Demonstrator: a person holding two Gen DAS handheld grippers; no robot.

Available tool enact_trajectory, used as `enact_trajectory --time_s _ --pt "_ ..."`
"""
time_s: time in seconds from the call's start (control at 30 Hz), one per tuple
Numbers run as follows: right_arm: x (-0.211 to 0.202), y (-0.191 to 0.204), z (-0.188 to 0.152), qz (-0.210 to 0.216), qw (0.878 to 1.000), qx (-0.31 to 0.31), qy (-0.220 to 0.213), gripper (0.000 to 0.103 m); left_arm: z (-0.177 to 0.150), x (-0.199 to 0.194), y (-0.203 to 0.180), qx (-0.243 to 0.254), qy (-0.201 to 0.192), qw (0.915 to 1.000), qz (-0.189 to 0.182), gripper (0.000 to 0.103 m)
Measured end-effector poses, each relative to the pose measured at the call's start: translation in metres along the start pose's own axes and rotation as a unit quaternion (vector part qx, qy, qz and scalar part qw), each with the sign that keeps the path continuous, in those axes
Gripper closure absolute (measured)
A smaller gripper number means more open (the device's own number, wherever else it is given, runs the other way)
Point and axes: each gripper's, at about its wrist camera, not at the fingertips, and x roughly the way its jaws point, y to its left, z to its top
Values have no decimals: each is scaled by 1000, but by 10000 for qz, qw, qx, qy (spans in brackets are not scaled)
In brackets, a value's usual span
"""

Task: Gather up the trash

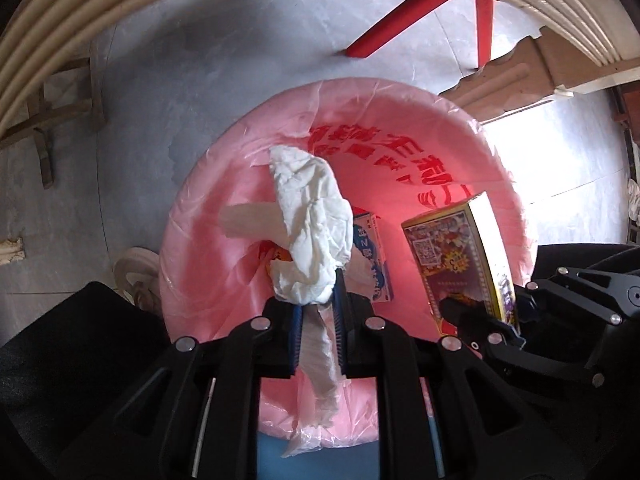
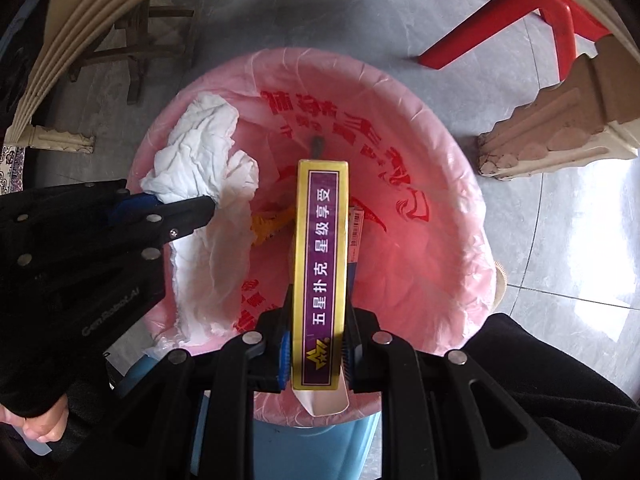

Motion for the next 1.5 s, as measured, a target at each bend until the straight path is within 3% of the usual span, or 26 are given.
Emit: enact_trajectory --time_s 0.17,0.27,0.33,0.37,0.47,0.93,1.1,1.23,1.37,1.5 --pt "4 -1 0 0 10000 -2 40 83 -1 0 -2 32 -11 10000 59 87" --pt "3 -2 1 -5 10000 31 38 80 -1 -1 -5 123 2 9999 96 71" --pt "3 -1 1 -50 10000 48 33 66 -1 -1 -7 247 58 9994 220 56" --pt "2 -2 0 -80 10000 52 6 53 -1 -1 -7 273 76 9993 254 54" --pt "-2 -1 0 -123 9999 27 -61 48 -2 -3 -8 299 96 9990 321 51" --pt "-13 -10 -7 -364 9992 56 -173 48 -8 -15 -19 286 4 9975 646 47" --pt "-37 -11 -18 -598 9973 86 -422 48 -19 -42 -27 237 -351 9962 762 46" --pt "-71 -16 -31 -671 9936 264 -869 47 -27 -74 -34 119 -803 9937 778 46" --pt "-109 -22 -45 -702 9871 449 -1363 43 -39 -108 -45 47 -1303 9877 868 44" --pt "-156 -18 -61 -927 9733 430 -2057 43 -54 -144 -61 63 -1884 9773 969 40"
